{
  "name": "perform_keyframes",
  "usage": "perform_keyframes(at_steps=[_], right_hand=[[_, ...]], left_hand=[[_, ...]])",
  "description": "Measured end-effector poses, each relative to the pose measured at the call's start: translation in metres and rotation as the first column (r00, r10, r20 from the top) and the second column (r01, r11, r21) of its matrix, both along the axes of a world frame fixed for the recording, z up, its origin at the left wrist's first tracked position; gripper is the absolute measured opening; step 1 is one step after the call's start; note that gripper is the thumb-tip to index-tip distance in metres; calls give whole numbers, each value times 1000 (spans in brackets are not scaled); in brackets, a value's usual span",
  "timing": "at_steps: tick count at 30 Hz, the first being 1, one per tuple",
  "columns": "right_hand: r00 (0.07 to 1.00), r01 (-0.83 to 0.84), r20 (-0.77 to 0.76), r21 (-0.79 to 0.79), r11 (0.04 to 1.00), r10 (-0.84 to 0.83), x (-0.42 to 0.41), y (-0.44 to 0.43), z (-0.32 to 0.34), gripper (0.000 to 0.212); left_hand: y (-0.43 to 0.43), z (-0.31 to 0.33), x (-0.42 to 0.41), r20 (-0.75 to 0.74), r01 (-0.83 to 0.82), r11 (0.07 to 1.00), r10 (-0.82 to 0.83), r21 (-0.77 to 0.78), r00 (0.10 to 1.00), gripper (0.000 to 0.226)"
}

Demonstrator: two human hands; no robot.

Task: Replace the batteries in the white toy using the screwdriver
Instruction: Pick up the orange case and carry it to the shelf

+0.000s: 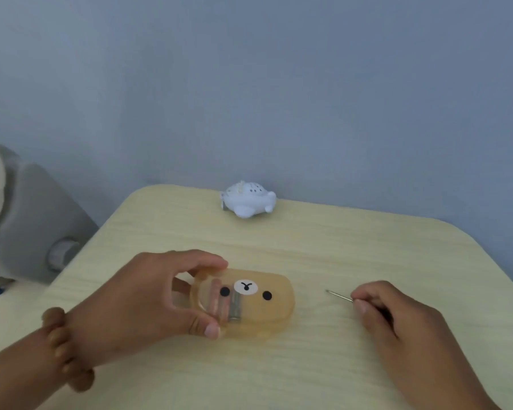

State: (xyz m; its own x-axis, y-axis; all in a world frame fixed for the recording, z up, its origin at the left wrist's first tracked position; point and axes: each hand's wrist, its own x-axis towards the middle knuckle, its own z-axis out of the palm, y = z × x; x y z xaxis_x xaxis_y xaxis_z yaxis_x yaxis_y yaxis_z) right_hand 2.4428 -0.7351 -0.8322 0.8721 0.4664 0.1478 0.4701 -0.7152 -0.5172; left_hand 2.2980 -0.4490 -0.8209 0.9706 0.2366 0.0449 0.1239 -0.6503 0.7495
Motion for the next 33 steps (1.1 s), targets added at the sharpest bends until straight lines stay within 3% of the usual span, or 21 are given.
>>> perform_keyframes(at_steps=[4, 9, 12, 16, 21, 27, 33], right_hand=[[993, 36, -118, 123, 992, -22, -11, 27, 62, 37], [987, 37, -160, 264, 964, 6, 3, 106, 189, 25], [995, 22, -94, 326, 945, 9, 16, 146, 278, 23], [999, -25, -34, 266, 964, 35, 24, 172, 383, 17], [997, -52, -43, 278, 959, 67, 33, 162, 456, 16], [999, -22, -24, 256, 967, 29, 24, 125, 555, 17], [998, -27, -49, 183, 983, 37, 10, 90, 714, 17]], left_hand=[[41, 49, 5, 29, 0, 993, 3, -117, 1000, 79], [98, 191, 9, 53, -27, 992, 34, -121, 998, 74], [123, 288, 8, 53, -81, 986, 89, -147, 995, 74], [143, 397, 11, 51, -91, 991, 97, -97, 994, 71], [140, 477, 18, 79, -102, 990, 110, -102, 991, 68], [109, 566, 19, 86, -97, 972, 118, -216, 989, 91], [73, 724, 5, 31, -103, 989, 107, -109, 994, 72]])
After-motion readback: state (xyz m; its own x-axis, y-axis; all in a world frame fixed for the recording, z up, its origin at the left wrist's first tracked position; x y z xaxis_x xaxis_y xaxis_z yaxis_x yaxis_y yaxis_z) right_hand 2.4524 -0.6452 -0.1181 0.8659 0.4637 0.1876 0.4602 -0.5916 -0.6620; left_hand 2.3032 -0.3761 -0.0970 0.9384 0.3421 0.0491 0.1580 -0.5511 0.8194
